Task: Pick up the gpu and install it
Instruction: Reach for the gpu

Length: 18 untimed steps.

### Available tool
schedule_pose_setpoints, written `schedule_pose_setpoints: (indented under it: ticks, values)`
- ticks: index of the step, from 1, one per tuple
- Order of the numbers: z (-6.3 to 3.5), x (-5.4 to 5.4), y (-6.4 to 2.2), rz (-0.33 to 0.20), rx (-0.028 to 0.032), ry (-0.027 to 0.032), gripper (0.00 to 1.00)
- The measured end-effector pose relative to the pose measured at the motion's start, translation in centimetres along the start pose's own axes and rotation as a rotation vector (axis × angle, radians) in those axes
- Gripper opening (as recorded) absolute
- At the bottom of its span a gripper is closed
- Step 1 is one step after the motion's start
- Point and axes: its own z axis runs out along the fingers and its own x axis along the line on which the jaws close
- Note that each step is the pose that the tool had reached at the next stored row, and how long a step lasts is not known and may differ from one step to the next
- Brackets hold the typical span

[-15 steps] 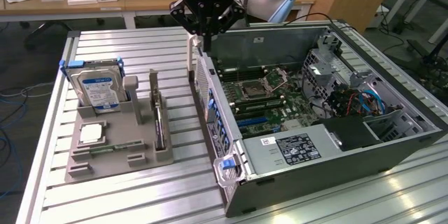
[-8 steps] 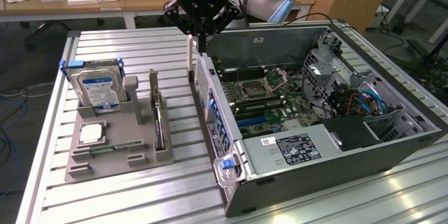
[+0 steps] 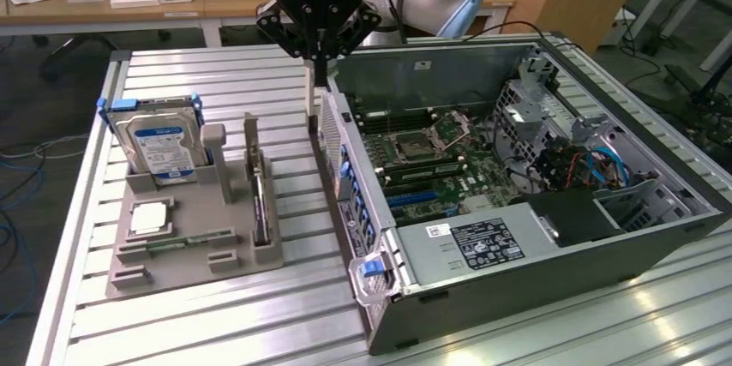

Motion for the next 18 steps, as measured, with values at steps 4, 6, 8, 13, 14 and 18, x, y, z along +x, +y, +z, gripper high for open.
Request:
schedule_pose_setpoints:
  ticks: [4,6,8,13,14,18]
  values:
    - [-0.01,0.6,-0.05,0.000,-0.0001,0.0000,0.11]
    - [-0.02,0.9,-0.07,0.000,0.0000,0.0000,0.11]
    - [-0.03,1.2,-0.10,0.000,0.0000,0.0000,0.11]
    - [-0.05,1.9,-0.16,0.000,0.0000,0.0000,0.11]
    - [-0.06,2.1,-0.18,0.000,0.0000,0.0000,0.11]
    - [-0.08,2.8,-0.24,0.000,0.0000,0.0000,0.11]
